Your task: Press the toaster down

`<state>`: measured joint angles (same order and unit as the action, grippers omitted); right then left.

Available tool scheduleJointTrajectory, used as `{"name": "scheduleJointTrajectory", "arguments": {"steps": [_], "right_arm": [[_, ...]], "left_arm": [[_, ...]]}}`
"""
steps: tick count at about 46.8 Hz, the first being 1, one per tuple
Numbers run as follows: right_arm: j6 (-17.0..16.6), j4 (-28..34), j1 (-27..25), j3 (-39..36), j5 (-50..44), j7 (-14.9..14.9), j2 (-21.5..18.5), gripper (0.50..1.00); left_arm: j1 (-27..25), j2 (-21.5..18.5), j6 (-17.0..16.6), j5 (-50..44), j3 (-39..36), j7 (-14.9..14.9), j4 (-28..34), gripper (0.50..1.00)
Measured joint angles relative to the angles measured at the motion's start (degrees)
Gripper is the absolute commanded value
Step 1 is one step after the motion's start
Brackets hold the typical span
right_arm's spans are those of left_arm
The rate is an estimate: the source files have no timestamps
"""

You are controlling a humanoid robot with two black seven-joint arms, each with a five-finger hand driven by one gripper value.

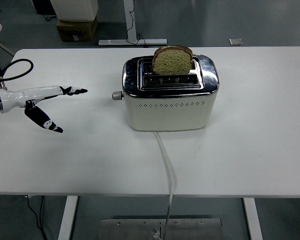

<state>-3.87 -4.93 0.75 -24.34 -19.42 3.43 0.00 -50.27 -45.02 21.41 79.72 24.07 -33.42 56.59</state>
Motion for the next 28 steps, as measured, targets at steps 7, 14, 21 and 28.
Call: {"name": "scheduleJointTrajectory", "arguments": {"steps": [7,14,21,28], "right_arm": [[0.0,0.0,0.0,0.0,0.0,0.0,0.0,0.998],[0.0,0.0,0.0,0.0,0.0,0.0,0.0,1.0],[0.0,0.0,0.0,0.0,0.0,0.0,0.0,0.998],[0.0,0.0,0.0,0.0,0.0,0.0,0.0,0.998]], "left_arm": [[0.3,0.7,-1.8,1.3,-0.2,-0.2,0.9,1.0],[0.3,1.0,-2.9,1.3,-0.3,-0.3,2.5,1.0],[-0.2,1.5,-4.4,1.3,-0.3,-0.3,2.5,1.0],[-0.4,2.5,-4.8,1.3,-0.2,-0.2,2.5,1.0]]}}
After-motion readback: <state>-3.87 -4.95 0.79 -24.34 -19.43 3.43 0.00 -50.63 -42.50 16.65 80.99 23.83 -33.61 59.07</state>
